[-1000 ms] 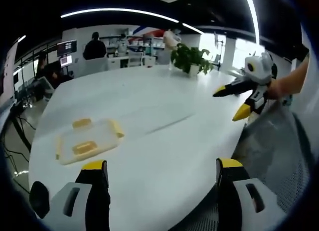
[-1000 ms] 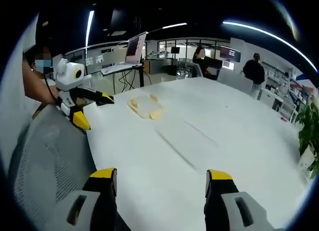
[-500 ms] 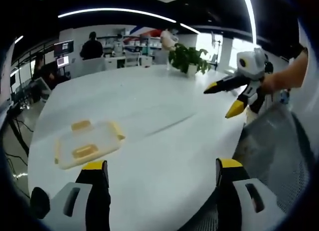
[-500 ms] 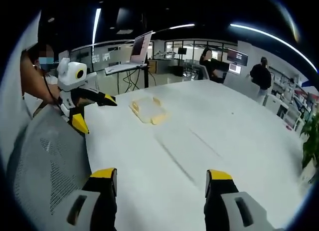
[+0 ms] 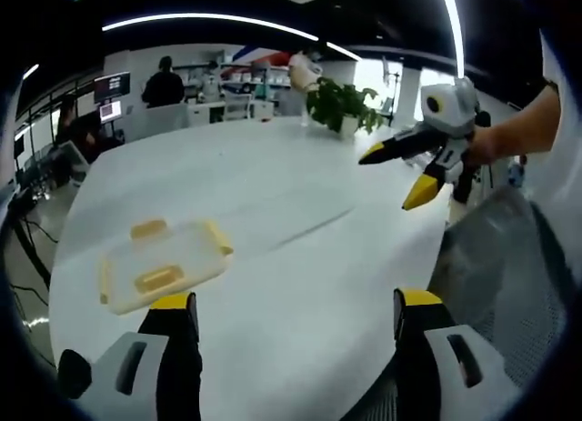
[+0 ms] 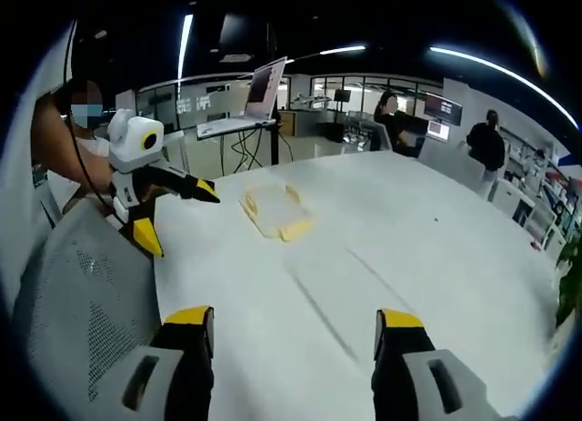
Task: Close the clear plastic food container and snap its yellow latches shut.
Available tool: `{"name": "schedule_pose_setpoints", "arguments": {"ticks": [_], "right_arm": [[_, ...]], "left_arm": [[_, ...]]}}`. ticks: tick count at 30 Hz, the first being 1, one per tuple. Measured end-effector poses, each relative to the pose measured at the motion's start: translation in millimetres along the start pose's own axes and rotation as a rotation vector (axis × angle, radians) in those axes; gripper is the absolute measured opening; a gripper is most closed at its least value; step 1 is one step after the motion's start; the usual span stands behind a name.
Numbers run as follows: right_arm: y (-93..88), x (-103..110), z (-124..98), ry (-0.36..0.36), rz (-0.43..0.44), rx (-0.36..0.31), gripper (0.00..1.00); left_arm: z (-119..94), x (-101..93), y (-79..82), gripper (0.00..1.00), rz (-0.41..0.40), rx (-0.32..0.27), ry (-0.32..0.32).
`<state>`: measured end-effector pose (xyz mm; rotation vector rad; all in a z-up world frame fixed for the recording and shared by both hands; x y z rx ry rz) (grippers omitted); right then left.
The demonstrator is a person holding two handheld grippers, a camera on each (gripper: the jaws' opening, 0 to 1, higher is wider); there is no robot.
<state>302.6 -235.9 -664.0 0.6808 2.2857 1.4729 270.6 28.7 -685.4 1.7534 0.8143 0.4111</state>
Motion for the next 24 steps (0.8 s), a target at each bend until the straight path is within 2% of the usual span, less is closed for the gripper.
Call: {"name": "schedule_pose_setpoints", "arguments": {"ticks": [17,24], "right_arm": [[12.4,-6,33,0.054,-0.021,0.000,0.69],[11.5,-7,41,0.079,-0.035,0.010,0.69]], "left_arm": [[-2,21.8,-4.1,0.86,-0.001,0.016,0.010],[-1,25.9,-5.0,0.85,0.003,0.028,0.006]]}}
Point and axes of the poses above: the point that each gripper's makers call its tool centre point, and the gripper's own axes: z roughly forward along the fingers, x roughly to its left, y roughly out of its top, the point moved 8 cm from there along -z, roughly backward along the fingers, and after that the axes turned 12 degrees about -x, right-handed, at the moved point
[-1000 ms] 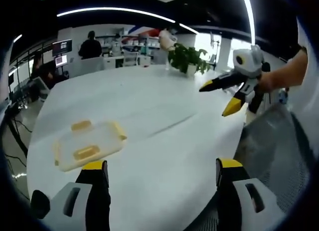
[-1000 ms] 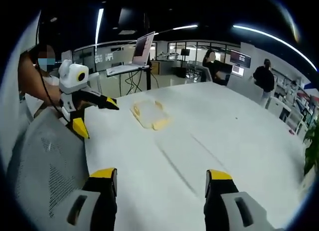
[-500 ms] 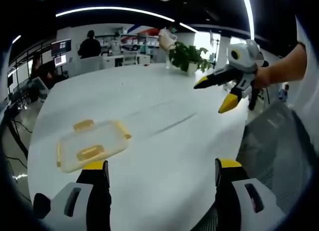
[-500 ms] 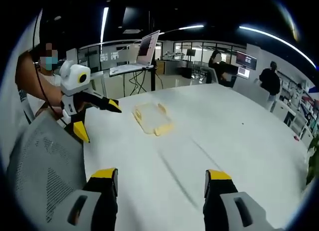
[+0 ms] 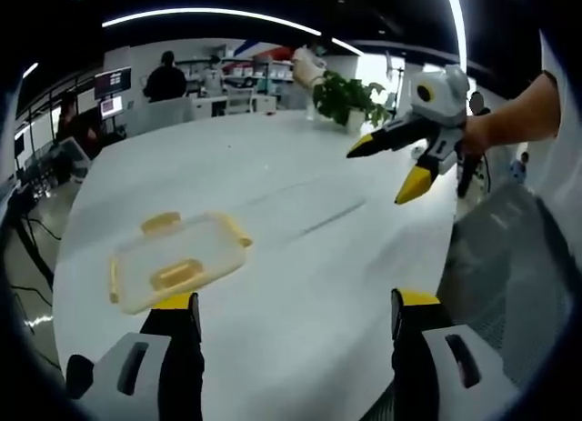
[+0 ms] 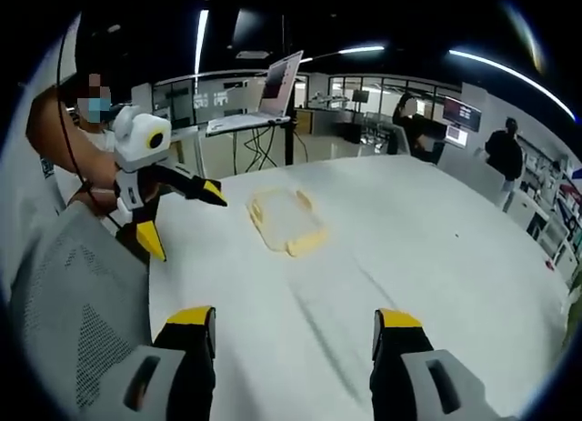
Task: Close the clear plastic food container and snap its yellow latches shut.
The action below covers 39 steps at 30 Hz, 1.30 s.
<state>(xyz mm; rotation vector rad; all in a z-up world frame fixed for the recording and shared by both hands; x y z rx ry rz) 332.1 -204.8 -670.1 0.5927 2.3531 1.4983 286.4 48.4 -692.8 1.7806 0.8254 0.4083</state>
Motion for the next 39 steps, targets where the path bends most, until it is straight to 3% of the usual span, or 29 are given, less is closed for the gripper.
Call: {"name": "schedule_pose_setpoints", "arguments": {"ticks": [20,39], "right_arm": [[10.9,-8,28,0.066,-0.037,-0.003,0.67],[23.0,-13,55,0.145,-0.111,0.006,0.67]], "left_arm": [[-2,35.9,3.9,0.84,0.034,0.020,0.022],[-4,62.4,4.4,0.81,0.103,0.070,-0.005]]}}
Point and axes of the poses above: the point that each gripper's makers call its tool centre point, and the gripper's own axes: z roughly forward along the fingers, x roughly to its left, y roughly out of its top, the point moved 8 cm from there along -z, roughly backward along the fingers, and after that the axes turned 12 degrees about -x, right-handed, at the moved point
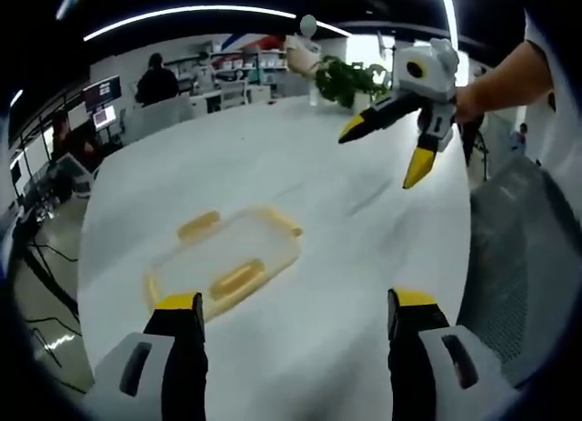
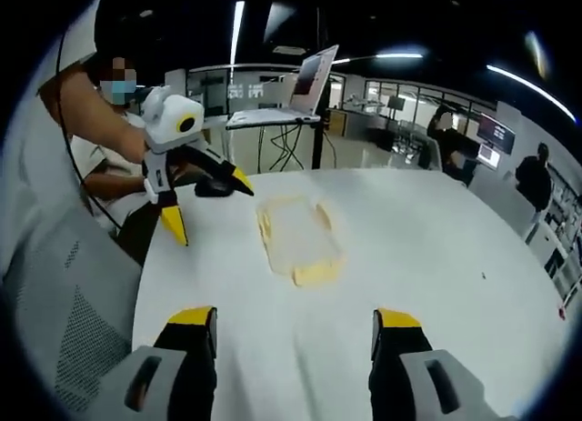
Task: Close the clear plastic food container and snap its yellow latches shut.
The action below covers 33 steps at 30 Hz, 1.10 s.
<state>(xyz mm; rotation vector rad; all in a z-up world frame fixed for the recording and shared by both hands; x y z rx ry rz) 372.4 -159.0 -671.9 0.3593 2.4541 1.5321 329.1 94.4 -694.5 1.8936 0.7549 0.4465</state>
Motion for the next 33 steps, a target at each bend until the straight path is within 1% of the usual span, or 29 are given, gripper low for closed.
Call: {"name": "schedule_pose_setpoints", "arguments": {"ticks": [5,7,12,26,33], "right_arm": [[-0.4,-1,6,0.021,-0.015,0.014,0.67],[-0.7,-2,8,0.026,-0.014,0.017,0.67],[0.2,-5,11,0.033,-0.016,0.018,0.66],[5.9,-14,28,0.070,-0.046,0.029,0.66],[4.7,-18,36,0.091,-0.054,0.044,0.65]], "left_arm": [[1,5.1,1.8,0.81,0.026,0.011,-0.011],[1,7.6,1.1,0.81,0.048,0.022,-0.015],[0,12.4,1.2,0.81,0.071,0.036,-0.026],[2,29.3,3.9,0.79,0.112,0.067,-0.047],[3,37.8,1.1,0.77,0.156,0.106,-0.074]]}}
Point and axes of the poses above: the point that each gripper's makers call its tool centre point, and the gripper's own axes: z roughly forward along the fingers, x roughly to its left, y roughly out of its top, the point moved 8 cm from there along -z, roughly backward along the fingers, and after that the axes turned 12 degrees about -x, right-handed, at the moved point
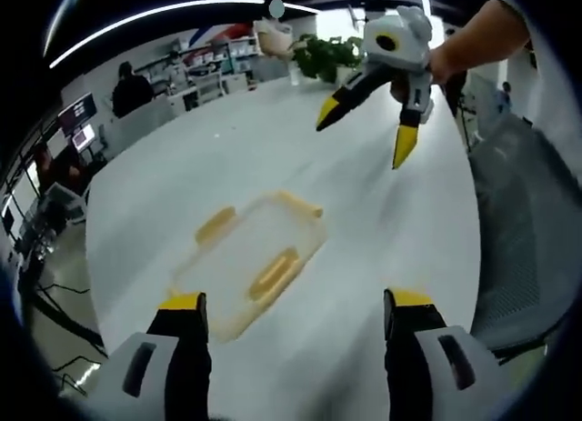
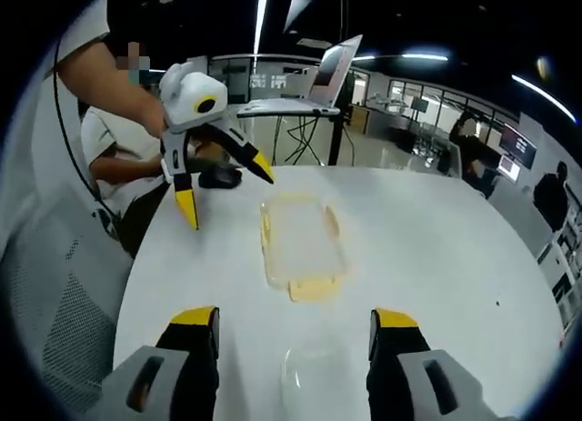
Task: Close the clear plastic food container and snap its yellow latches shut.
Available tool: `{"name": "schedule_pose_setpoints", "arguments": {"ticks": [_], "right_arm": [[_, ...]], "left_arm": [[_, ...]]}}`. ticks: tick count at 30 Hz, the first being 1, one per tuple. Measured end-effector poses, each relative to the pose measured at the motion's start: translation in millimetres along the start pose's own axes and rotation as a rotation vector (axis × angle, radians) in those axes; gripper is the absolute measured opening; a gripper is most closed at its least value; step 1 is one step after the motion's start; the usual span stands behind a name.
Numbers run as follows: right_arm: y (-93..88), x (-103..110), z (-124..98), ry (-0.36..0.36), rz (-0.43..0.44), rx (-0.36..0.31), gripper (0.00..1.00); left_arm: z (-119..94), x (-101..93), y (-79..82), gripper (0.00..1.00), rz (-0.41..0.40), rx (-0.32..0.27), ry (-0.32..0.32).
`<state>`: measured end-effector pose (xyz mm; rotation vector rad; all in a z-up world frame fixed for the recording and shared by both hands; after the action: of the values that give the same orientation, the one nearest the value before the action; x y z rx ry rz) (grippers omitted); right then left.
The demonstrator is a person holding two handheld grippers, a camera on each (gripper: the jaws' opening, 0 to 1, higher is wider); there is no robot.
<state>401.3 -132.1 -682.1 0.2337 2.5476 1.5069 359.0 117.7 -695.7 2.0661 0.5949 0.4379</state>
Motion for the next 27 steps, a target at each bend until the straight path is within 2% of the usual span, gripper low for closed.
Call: {"name": "schedule_pose_setpoints", "arguments": {"ticks": [21,27], "right_arm": [[1.3,-9,15,0.069,-0.040,0.028,0.64],[1.2,-11,20,0.090,-0.051,0.044,0.64]], "left_arm": [[-2,13.4,-8.3,0.74,0.087,0.064,-0.067],[-1,23.3,-7.7,0.74,0.115,0.079,-0.074]]}}
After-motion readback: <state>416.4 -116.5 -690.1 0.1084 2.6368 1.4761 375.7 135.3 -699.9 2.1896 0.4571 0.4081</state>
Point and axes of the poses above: the point that each gripper's makers call its tool centre point, and the gripper's own axes: z roughly forward along the fingers, x roughly to its left, y roughly out of its top, the point moved 8 cm from there along -z, roughly backward along the fingers, and after that the axes turned 12 degrees about -x, right-handed, at the moved point
